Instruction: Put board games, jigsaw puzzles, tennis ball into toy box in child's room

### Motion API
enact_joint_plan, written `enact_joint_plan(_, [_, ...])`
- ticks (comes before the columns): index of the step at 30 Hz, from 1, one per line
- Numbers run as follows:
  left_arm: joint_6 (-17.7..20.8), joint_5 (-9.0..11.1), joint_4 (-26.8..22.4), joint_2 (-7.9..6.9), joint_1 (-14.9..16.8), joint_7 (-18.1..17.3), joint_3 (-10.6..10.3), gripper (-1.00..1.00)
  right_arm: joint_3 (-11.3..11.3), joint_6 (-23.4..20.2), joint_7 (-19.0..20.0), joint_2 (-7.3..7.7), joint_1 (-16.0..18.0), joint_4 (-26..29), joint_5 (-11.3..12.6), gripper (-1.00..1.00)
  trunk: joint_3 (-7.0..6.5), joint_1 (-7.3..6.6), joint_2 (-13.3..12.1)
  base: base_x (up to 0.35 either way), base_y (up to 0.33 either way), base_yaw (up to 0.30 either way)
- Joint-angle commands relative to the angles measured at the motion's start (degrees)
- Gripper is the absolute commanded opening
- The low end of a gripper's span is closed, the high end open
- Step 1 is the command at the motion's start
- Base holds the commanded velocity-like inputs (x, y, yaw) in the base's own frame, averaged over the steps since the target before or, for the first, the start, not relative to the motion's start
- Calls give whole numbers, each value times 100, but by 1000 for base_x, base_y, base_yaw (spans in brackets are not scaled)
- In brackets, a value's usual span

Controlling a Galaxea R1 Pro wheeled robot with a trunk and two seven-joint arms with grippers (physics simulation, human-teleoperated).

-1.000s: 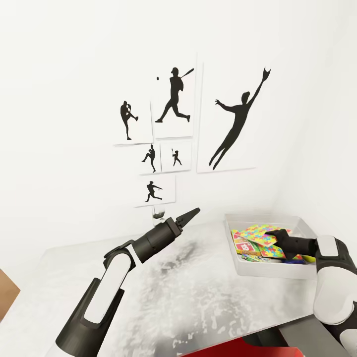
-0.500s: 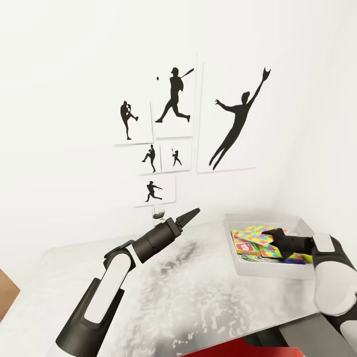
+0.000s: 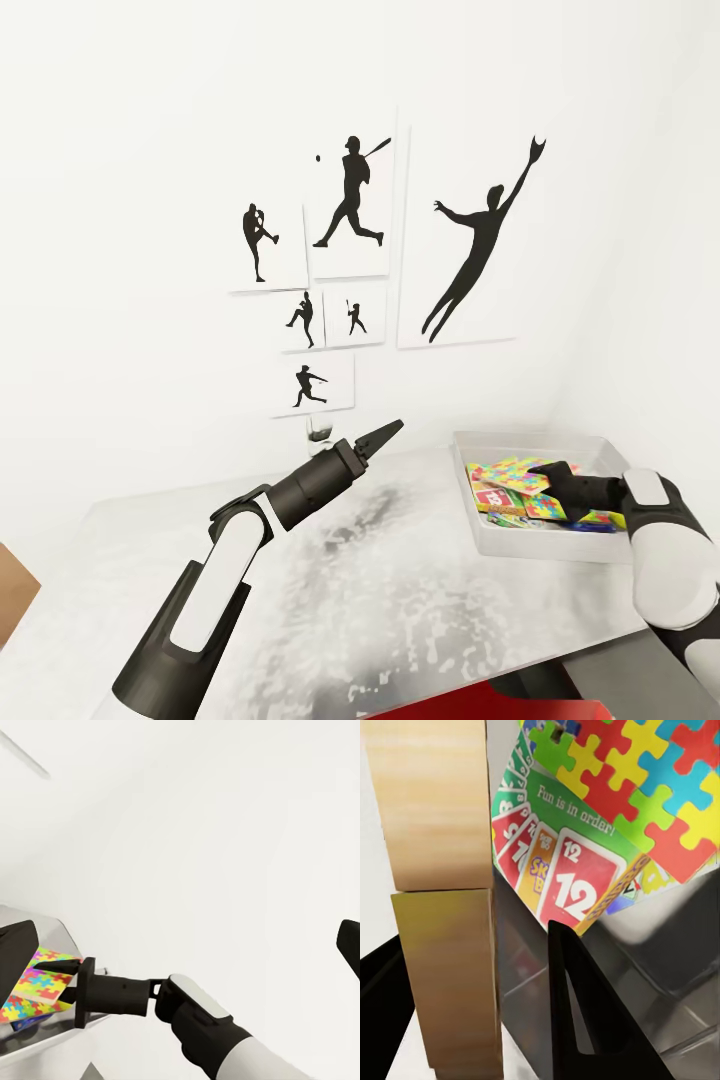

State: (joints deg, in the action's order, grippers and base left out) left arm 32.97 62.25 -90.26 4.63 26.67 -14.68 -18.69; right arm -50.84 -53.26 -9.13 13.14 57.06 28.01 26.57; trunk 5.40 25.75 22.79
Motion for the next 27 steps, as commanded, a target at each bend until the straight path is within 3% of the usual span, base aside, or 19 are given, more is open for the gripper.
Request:
enact_joint_plan(1, [34,31,0,3,5,0,6,100,-28,25,-51,-2,9,-12,68,-100,13,4,13,0,0,0])
enact_joint_plan(27, [34,33,0,2,0,0,6,100,-31,604,-80,-8,24,-107,104,-100,13,4,13,0,0,0])
